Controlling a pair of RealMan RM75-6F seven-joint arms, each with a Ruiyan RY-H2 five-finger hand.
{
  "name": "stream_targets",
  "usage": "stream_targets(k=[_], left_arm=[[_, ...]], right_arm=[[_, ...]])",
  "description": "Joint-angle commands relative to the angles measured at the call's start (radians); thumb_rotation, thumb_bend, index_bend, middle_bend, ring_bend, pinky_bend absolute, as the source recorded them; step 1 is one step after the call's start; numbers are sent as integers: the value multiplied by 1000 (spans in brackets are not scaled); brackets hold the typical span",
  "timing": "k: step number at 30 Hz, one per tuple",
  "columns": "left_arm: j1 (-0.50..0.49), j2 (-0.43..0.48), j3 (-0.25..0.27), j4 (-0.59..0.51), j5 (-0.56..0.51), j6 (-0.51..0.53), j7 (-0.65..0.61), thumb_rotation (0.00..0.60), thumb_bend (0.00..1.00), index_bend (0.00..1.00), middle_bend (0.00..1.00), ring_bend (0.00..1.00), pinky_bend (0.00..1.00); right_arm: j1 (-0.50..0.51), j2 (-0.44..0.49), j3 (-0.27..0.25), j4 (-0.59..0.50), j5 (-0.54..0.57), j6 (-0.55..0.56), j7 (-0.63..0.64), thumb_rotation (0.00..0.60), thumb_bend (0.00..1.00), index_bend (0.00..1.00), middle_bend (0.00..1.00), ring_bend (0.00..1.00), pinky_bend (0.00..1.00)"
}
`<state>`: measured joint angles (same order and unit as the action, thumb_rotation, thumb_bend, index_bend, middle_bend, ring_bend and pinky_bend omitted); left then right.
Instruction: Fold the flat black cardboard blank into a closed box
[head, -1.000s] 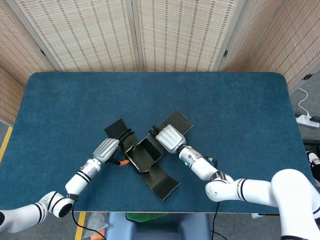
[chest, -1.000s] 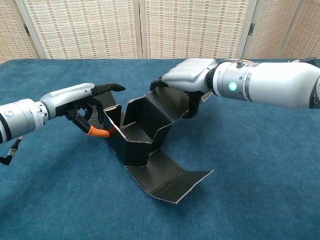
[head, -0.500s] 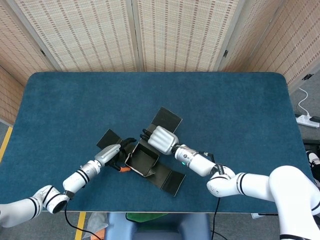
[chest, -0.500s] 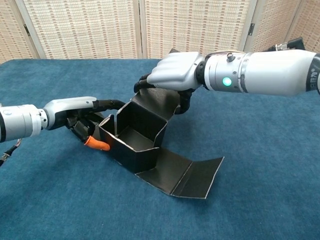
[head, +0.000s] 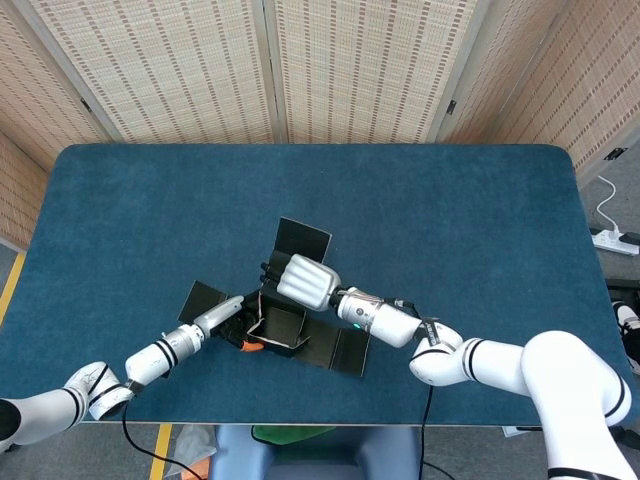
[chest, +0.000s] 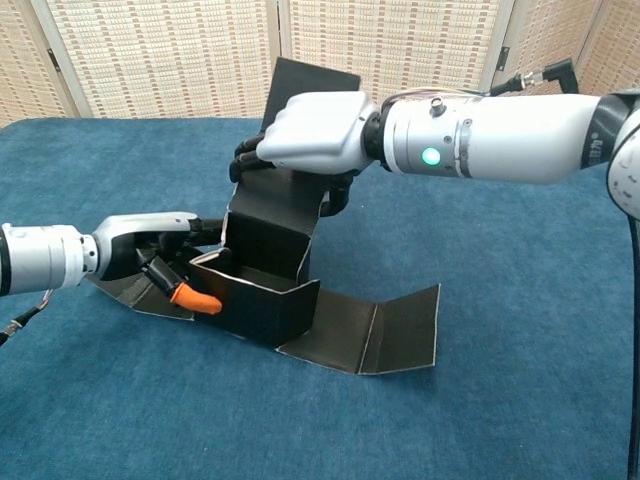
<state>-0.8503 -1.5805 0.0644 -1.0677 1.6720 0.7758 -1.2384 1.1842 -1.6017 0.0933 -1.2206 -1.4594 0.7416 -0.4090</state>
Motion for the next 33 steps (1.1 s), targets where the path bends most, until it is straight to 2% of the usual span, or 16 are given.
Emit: stream_targets(k=[1, 4, 6, 10, 19, 28, 33], left_arm=[[-7, -20, 21, 31, 7, 21, -28, 600, 229, 194, 186, 535, 684], [1, -30, 22, 42, -7, 40, -39, 600, 228, 205, 214, 539, 682], [8, -35, 20, 49, -16, 54, -29, 600, 227, 208, 228, 544, 682], [21, -28, 19, 40, -34, 73, -24, 600, 227, 224, 251, 547, 678], [39, 4, 13, 6, -75, 84, -20, 600, 230, 250, 278, 548, 670], [58, 57, -1, -46, -118, 79, -49, 600, 230, 266, 303, 552, 670], [76, 110, -23, -113, -146, 95, -160, 600, 229, 266, 308, 555, 670]], right_arm=[[0, -10, 2, 10, -7, 7, 10, 600, 350, 315, 223, 777, 1000], [-6, -18, 4, 14, -7, 13, 16, 600, 341, 75, 70, 747, 1000], [-13, -17, 7, 7, 1, 15, 22, 600, 316, 1, 7, 717, 1000], [-28, 4, 15, -24, 29, 8, 29, 600, 274, 0, 0, 676, 1000], [-82, 55, 35, -97, 80, 47, 57, 600, 273, 0, 0, 658, 1000], [-177, 144, 31, -191, 19, 190, 198, 600, 272, 0, 0, 658, 1000], [-271, 216, 22, -277, -19, 320, 335, 600, 273, 0, 0, 658, 1000]])
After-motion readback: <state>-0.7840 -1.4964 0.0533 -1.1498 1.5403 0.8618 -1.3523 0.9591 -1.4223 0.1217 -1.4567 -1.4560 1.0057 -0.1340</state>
